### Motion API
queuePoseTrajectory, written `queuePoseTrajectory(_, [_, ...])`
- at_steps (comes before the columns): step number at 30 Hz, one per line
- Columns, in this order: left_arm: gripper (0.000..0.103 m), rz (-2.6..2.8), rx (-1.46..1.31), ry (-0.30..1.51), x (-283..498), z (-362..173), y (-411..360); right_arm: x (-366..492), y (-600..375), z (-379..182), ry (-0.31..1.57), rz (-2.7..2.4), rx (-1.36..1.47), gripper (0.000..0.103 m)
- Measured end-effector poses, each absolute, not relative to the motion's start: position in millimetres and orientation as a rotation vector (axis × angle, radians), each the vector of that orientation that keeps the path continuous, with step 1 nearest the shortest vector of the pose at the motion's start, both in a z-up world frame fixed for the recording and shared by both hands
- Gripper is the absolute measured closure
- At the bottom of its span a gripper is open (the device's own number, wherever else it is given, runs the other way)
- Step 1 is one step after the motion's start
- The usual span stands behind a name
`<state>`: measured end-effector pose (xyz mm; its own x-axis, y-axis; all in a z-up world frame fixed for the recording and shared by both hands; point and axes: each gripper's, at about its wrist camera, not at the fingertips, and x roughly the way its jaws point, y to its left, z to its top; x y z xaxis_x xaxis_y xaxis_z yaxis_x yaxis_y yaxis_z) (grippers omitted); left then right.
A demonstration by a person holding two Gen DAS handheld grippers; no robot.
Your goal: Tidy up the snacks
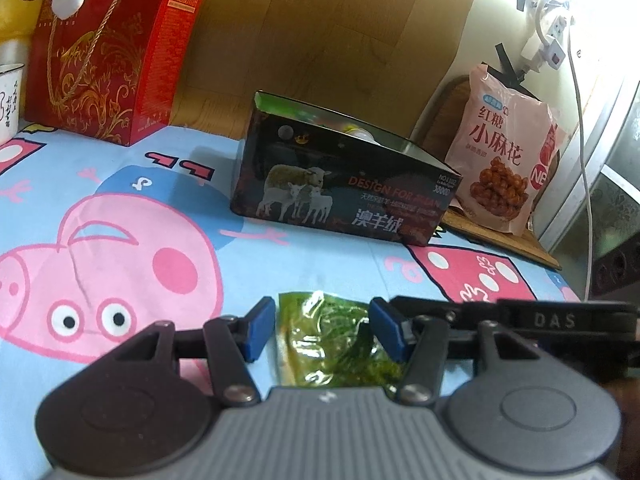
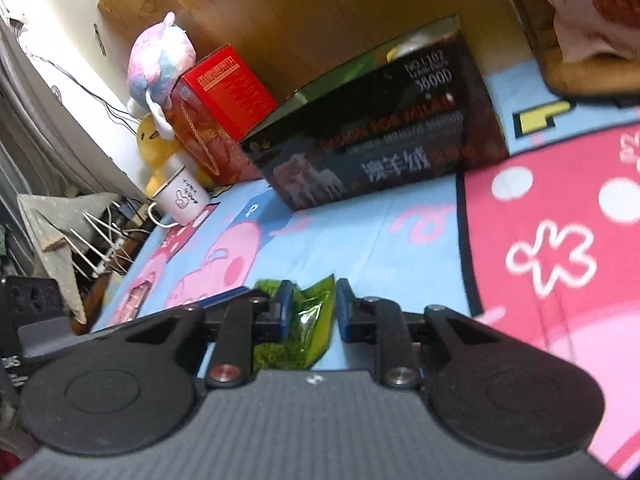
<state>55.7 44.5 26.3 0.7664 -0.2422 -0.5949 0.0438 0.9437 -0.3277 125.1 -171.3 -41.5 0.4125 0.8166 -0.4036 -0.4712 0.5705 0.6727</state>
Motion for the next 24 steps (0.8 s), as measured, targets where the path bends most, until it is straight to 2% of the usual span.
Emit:
queuePoseTrajectory(4, [0.050,-0.165,-0.319,0.683,56,26,46,115,-182,-44,0.790,0.858,0.591,0.091])
queuePoseTrajectory(7, [0.050,-0.165,-0.318,0.683,56,26,46,109,-189,-47,0.803,0.882,0.661,0.091])
queuePoseTrajectory(15, [0.050,-0.169,-0.343,0.683,56,26,49,106,-192,-50,0.832,0.946,0.766,0.085])
queuePoseTrajectory(17, [0.049,-0.172,-0.350,0.684,56,26,49,105,-192,-50,0.828,0.955,0.768,0.078])
queuePoseTrajectory(21, [0.049,-0.173,-0.359,0.683,56,26,50,102,-189,-49,0.830,0.936,0.723,0.078])
queuePoseTrajectory(24, [0.049,-0.174,-0.364,0.683,56,26,51,100,-187,-47,0.814,0.932,0.698,0.090])
